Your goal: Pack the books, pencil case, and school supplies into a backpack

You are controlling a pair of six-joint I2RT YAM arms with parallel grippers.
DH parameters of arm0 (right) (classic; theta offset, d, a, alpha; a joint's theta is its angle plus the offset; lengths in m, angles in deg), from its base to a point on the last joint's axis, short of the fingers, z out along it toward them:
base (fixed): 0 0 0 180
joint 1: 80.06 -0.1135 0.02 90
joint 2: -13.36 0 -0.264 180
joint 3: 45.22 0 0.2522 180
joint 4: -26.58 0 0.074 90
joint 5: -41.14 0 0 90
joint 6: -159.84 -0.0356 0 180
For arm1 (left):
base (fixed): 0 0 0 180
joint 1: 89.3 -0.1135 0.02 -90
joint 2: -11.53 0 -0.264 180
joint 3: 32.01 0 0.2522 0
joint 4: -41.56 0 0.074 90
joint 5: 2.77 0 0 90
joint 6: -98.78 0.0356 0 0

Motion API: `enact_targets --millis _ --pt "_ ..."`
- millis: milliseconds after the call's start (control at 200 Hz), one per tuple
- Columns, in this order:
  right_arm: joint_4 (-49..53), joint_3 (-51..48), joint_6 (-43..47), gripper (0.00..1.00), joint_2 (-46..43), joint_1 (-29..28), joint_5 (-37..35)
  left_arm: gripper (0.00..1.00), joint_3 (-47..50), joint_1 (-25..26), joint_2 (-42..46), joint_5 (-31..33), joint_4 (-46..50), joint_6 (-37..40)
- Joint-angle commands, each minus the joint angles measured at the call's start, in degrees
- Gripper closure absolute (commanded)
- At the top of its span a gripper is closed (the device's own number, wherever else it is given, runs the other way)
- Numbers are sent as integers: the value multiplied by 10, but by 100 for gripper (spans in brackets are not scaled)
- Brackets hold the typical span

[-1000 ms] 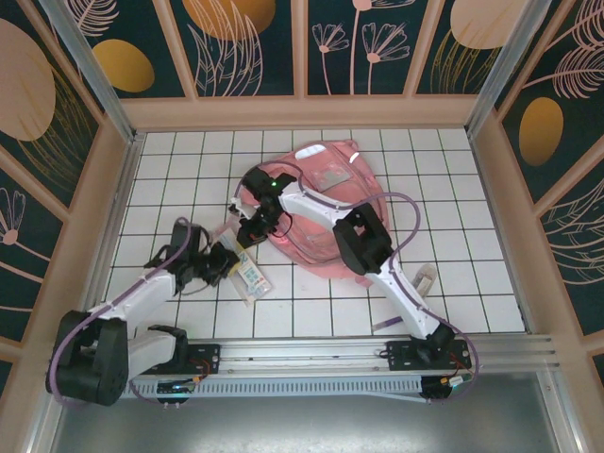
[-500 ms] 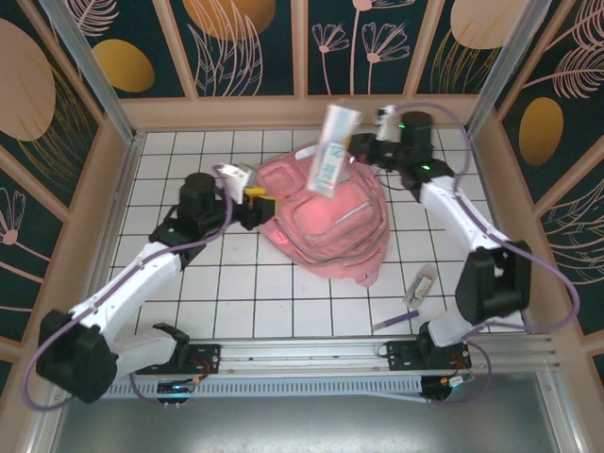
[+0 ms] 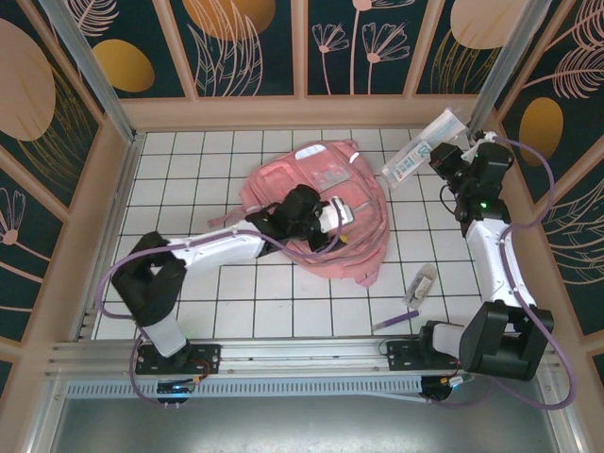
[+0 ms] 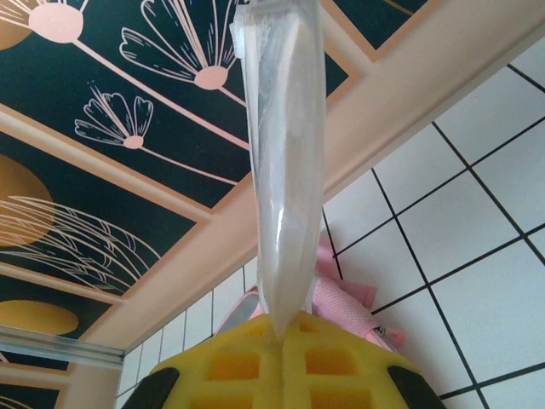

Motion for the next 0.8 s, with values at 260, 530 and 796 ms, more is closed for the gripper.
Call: enact_targets --millis 260,530,796 --pt "-6 -31 -22 100 -24 -1 6 30 -48 -3 -98 65 2 -19" --pt "86 -44 16 100 -51 0 16 100 -93 -7 -46 188 12 -85" --pt "171 -84 -4 100 -110 -25 54 100 -128 -89 41 109 5 -235"
